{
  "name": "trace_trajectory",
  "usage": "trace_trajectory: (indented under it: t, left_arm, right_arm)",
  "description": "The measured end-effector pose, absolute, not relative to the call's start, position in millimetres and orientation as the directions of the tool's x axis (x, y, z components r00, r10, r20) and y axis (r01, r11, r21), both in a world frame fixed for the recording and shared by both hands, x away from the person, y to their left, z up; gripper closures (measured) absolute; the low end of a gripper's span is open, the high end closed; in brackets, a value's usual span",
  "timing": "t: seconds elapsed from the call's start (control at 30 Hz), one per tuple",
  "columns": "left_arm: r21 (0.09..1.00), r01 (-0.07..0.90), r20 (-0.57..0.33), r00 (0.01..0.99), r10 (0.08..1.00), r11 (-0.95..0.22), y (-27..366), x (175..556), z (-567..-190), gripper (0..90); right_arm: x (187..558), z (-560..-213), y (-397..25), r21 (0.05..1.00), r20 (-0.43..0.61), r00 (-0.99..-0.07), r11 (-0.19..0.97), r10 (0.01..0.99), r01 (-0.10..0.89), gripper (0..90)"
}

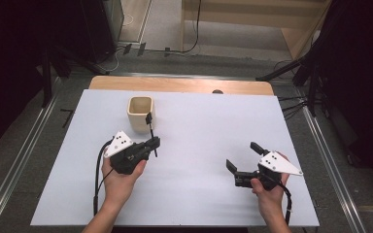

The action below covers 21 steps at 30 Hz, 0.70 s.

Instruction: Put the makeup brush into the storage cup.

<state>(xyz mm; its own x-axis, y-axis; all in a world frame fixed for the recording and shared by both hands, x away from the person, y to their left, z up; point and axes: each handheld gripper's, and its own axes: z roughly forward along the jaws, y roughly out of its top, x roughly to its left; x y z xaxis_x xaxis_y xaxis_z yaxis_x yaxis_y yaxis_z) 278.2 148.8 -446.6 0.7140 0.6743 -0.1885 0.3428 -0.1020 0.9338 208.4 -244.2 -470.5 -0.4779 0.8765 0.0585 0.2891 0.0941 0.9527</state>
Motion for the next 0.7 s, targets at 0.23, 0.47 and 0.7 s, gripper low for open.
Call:
trace_trajectory:
  t: [0.23,0.47,0.7]
  left_arm:
    - [0.934,0.343,-0.187,0.707,0.682,-0.099,154,283,-445,86.5]
    - [0.939,0.329,-0.17,0.695,0.698,-0.098,160,287,-439,86.5]
    - [0.944,0.316,-0.158,0.681,0.715,-0.092,167,295,-432,86.5]
  right_arm:
    - [202,-475,-265,0.953,0.063,-0.447,0.079,0.892,0.292,0.0]
    - [192,-482,-285,0.951,0.05,-0.425,0.088,0.904,0.298,0.0]
    - [183,-488,-301,0.946,0.046,-0.413,0.093,0.909,0.312,0.0]
